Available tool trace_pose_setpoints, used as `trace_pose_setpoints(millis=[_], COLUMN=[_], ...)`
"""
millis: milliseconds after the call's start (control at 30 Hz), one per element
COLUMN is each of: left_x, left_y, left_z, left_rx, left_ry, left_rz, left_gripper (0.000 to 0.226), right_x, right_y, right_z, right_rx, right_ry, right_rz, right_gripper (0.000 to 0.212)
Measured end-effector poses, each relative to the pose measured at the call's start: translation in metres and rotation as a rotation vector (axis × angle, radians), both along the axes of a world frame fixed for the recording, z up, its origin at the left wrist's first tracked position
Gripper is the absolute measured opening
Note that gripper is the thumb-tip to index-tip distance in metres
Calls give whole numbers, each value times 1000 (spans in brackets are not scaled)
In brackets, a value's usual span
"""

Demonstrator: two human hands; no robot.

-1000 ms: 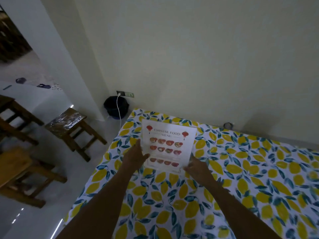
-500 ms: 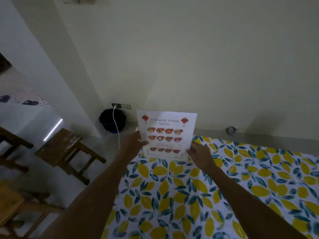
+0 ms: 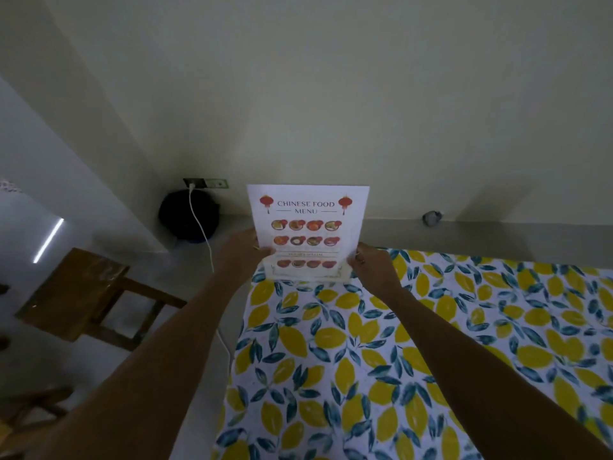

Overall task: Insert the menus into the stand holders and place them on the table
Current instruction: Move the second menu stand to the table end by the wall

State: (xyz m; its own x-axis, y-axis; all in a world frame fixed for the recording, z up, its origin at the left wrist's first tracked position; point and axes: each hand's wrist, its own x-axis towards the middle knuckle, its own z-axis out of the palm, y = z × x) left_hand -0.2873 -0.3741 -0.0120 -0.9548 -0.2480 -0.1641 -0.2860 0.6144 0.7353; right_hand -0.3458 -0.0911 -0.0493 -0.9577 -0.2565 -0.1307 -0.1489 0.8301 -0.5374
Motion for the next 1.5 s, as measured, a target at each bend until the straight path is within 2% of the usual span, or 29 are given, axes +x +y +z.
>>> trace_pose_setpoints(millis=[167,367,433,500,567,633,733,800,867,933,1067,1133,1500], left_x=[-12,-38,-32,-21,-14,-13,-27,-25,-16,-12,-14,-17,18], left_y=[-2,-34,-24,-6,3,0,-29,-26,-5,8,3,-5,40], left_z=[-12,-87,-62,-23,-8,-14,-77,-73,-27,-8,-22,-38,25], left_rx=[42,176,193,125,96,125,199,196,169,78,54,49,-238], left_ry=[-19,-40,-52,-84,-88,-60,-88,-94,-93,-124,-78,-66,-53], left_rz=[-46,-23,-10,14,23,-9,-35,-16,20,56,70,109,66], left_gripper=[38,61,64,44,33,34,52,55,45,38,53,52,68], right_x=[-3,-3,-3,-3,-2,0,2,3,5,6,6,6,24], right_y=[-1,-6,-5,-4,-3,-3,-2,-2,-2,-3,-7,-9,19], right_z=[-9,-11,-12,-13,-13,-13,-13,-12,-13,-12,-13,-11,20], right_rx=[10,29,32,25,24,27,29,26,20,14,-34,-98,-140], right_ry=[-6,-6,-16,-19,-14,-17,-24,-23,-24,-23,-49,-100,-161], right_rz=[-7,-37,-32,-36,-33,-27,-28,-27,-34,-53,-120,-192,-153], right_gripper=[21,25,24,23,22,23,24,24,24,25,26,27,47])
